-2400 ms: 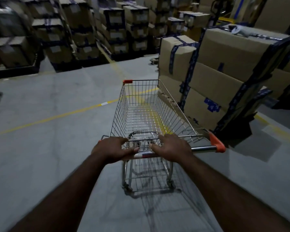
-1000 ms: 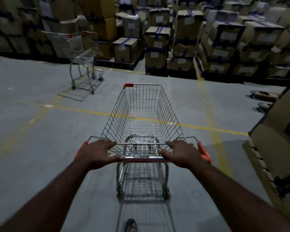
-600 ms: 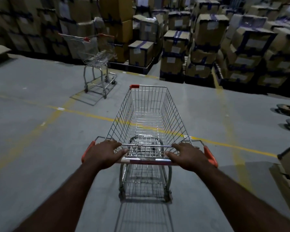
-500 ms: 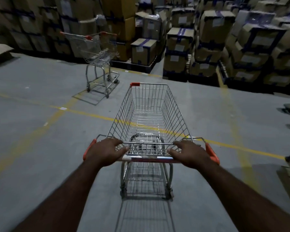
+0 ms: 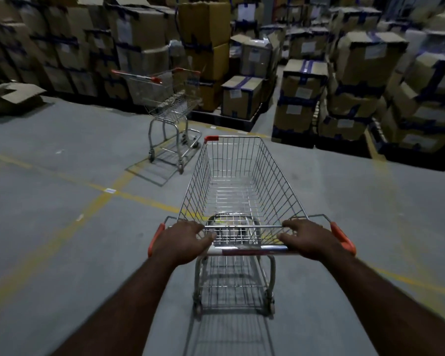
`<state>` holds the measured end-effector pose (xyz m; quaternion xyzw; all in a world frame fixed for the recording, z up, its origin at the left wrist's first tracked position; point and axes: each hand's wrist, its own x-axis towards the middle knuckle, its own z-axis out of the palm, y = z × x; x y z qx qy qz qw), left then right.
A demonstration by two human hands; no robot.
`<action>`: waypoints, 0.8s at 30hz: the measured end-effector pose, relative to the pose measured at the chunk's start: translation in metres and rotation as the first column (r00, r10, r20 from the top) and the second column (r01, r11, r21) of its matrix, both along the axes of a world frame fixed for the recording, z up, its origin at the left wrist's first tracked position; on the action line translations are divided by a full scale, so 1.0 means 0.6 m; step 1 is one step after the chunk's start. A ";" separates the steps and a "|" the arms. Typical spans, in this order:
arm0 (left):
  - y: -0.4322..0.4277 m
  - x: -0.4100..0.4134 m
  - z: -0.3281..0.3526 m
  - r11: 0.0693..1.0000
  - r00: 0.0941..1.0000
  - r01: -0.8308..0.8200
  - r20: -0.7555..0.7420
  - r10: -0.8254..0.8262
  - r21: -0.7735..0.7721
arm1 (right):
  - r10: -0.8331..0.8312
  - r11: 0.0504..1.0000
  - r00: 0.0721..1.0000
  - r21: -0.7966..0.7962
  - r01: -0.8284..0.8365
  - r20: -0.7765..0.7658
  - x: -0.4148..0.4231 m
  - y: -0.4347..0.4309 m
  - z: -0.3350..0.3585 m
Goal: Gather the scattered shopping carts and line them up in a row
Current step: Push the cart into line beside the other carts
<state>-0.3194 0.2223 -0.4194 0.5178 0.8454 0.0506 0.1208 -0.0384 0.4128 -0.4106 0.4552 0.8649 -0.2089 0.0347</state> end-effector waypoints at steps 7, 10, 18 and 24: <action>0.129 -0.147 0.002 1.000 1.000 -0.026 -0.013 0.026 -0.003 | -0.018 0.999 1.000 -0.028 0.018 -0.017 -0.145 0.122 0.003; 0.188 -0.220 0.005 1.000 1.000 -0.010 -0.028 0.010 -0.010 | -0.023 1.000 1.000 -0.008 0.023 -0.011 -0.212 0.173 0.003; 0.396 -0.450 -0.008 0.999 0.998 0.043 -0.046 -0.043 0.017 | -0.092 0.995 0.996 0.036 0.093 -0.023 -0.417 0.351 -0.012; 0.556 -0.603 0.004 0.995 0.996 0.091 -0.021 -0.090 0.027 | -0.168 0.986 0.985 0.011 0.168 -0.027 -0.563 0.476 0.001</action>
